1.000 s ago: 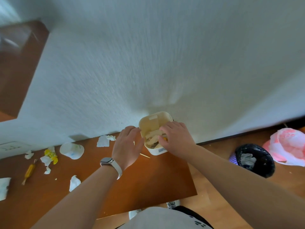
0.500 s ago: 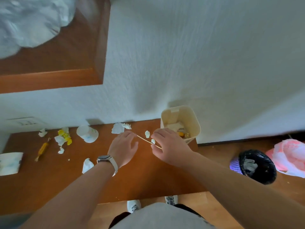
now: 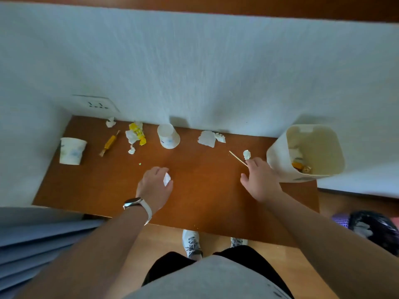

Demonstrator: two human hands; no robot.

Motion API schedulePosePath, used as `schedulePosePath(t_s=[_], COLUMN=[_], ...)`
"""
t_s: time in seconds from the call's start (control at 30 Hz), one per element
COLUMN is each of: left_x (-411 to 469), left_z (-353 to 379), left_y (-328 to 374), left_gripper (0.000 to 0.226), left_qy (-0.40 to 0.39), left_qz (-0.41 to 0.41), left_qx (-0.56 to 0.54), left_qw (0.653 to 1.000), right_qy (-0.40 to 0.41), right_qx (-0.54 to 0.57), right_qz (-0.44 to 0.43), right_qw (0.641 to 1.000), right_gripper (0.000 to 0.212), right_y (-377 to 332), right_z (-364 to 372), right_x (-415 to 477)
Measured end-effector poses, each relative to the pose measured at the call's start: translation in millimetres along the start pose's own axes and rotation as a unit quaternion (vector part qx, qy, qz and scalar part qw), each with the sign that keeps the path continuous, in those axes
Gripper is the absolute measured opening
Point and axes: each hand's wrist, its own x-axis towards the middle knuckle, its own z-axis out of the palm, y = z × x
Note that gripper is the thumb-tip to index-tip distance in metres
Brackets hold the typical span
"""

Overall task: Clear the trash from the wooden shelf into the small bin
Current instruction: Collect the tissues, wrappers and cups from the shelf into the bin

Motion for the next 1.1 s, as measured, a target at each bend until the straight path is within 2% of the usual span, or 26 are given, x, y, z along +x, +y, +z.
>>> schedulePosePath(t_s=[0.1,0.23,0.57,0.9,1.1], left_x=[-3.6,-0.4,8.6,7.4,3.8], left_z=[5.8,12.9,18.0,19.4,16.8], left_y=[-22.7,-32.4,-34.0,-32.9,-22.1], left_gripper=[0.042,0.039,0.024,0.021,0.018], left_qy=[-0.010,-0.010,-0.007,-0.009,-0.001], left_qz=[-0.034,-0.037,-0.022,-0.012,0.010], left_qx=[-0.006,-0.019,-0.044,-0.064,-0.073], left_qw=[0.999,0.999,0.999,0.998,0.997], right_qy=[-0.005,-0.013,-0.002,-0.062,-0.052], right_qx=[0.007,0.032,0.044,0.036,0.084], right_qz=[0.056,0.088,0.095,0.113,0.120], right_qw=[0.998,0.996,0.994,0.991,0.988], right_gripper=[0.048,0.048,0.019,0.014,0.010], right_y=[1.6,2.5,-8.7,-15.0,-17.2], right_z=[9.8,20.6,29.0,29.9,19.9], right_x=[8.1,14.0,16.5,12.2,-3.1])
